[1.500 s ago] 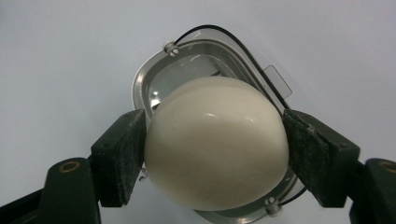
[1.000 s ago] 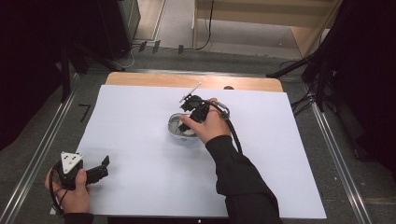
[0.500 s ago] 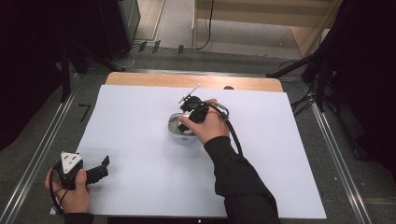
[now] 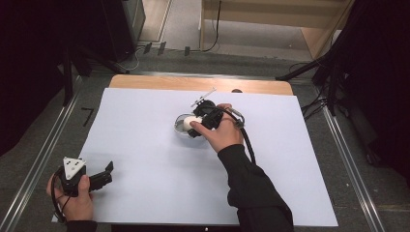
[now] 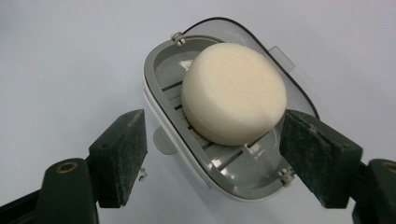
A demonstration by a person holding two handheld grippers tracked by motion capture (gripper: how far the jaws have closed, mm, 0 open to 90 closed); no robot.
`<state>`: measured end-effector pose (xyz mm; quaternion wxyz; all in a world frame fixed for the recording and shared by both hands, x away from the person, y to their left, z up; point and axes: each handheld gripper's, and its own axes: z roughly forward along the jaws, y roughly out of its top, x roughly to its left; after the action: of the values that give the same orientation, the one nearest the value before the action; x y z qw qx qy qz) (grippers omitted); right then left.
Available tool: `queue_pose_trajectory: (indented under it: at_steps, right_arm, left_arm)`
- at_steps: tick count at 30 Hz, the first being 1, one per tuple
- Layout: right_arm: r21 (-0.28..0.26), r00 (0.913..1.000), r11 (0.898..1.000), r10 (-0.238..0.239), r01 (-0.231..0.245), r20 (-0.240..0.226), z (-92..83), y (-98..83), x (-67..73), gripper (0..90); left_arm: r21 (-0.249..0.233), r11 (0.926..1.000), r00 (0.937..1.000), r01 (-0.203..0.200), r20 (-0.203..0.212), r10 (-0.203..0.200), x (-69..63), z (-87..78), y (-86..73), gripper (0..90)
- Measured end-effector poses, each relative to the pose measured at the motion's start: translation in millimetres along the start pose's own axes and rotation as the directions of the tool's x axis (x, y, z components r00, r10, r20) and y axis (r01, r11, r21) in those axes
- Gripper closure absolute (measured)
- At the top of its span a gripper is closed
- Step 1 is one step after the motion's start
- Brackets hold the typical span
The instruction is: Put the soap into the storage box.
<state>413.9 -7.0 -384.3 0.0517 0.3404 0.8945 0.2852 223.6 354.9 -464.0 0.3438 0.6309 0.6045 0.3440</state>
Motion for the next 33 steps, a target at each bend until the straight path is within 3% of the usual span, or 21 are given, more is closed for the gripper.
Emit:
queue_pose_trajectory:
  at_steps: [12,17,21,33]
  right_arm:
    - [-0.033,0.9999,0.999,0.011,-0.011,0.003,-17.8,-21.3,-6.1,18.2]
    - [-0.049,0.9995,0.998,0.029,-0.028,0.015,-23.4,-37.0,-13.9,11.9]
    - [-0.052,0.9984,0.997,0.05,-0.049,0.026,-26.1,-49.2,-20.7,0.0]
    - [-0.061,0.9962,0.997,0.06,-0.056,0.063,-36.6,-93.2,-34.7,0.0]
  left_arm:
    - [0.002,1.0,1.0,-0.003,-0.003,0.003,-0.6,0.0,0.1,0.1]
    - [0.005,1.0,1.0,-0.007,-0.003,0.007,-0.7,0.1,0.2,0.1]
    - [0.005,1.0,1.0,-0.007,-0.003,0.007,-0.7,0.1,0.2,0.1]
    - [0.003,1.0,1.0,-0.008,-0.002,0.008,-0.6,0.1,0.1,0.1]
